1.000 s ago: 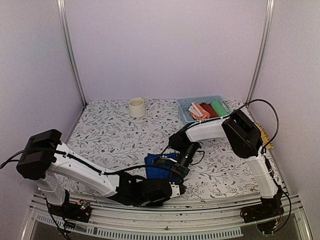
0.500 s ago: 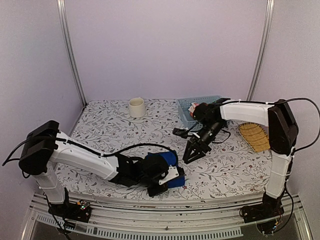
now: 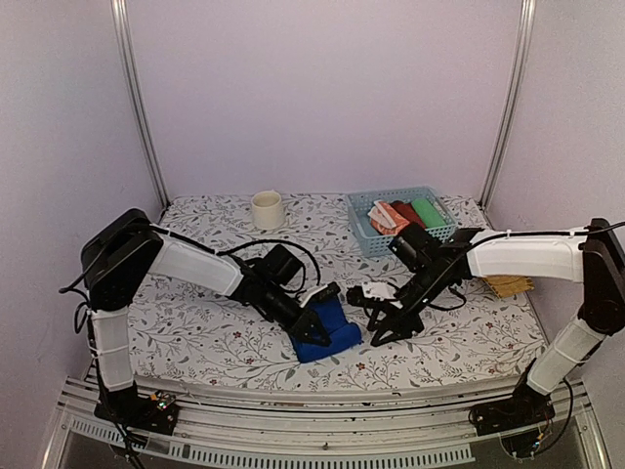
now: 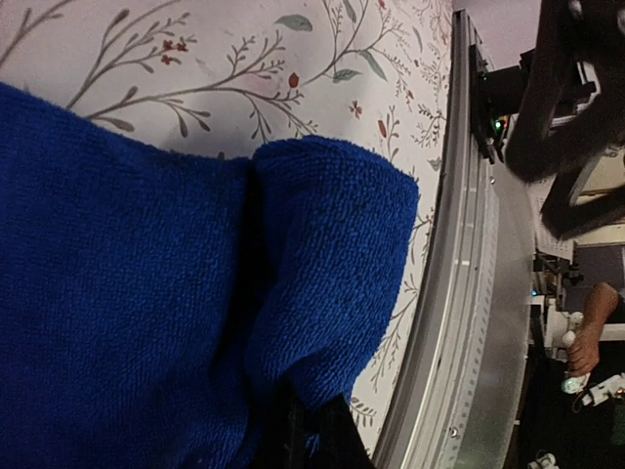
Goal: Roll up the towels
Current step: Roll the towel at the center of the board.
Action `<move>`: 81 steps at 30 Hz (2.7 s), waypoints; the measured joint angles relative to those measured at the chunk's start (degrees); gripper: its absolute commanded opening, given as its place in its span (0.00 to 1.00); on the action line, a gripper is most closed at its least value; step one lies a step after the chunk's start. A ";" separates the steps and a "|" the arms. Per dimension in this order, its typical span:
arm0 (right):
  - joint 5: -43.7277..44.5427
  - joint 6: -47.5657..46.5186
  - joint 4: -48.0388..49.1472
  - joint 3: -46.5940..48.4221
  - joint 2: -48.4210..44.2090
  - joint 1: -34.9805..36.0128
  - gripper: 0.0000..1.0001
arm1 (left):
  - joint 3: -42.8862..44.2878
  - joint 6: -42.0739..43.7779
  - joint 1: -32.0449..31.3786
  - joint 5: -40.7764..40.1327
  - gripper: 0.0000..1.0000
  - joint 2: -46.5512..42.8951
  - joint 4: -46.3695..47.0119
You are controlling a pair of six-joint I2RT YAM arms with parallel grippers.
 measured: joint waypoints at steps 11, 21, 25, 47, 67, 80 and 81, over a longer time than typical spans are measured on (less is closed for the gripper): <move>19.69 -2.47 20.96 -4.92 1.27 16.24 0.48 | -2.08 -9.09 4.11 13.09 0.00 3.41 5.77; 29.33 -7.06 31.21 -5.07 10.12 18.86 0.42 | -3.37 -10.56 5.38 15.26 0.01 4.11 7.69; 32.00 -8.98 34.40 -5.05 11.74 19.19 0.21 | -3.32 -9.77 5.90 15.21 0.19 4.09 6.95; 17.00 -1.66 0.15 12.20 17.84 19.28 0.07 | -28.89 -0.52 -8.92 -21.88 0.42 -48.50 3.41; -9.51 -5.35 -34.34 41.68 44.02 8.63 0.10 | -15.06 15.67 -33.46 -61.31 0.51 -24.87 1.49; -11.93 -4.68 -34.40 39.52 43.85 8.66 0.10 | -11.26 23.32 -30.14 -59.82 0.39 -15.82 -1.44; -11.93 -4.66 -34.40 39.52 43.85 8.66 0.12 | -10.71 23.41 -30.08 -59.67 0.34 -14.97 -1.55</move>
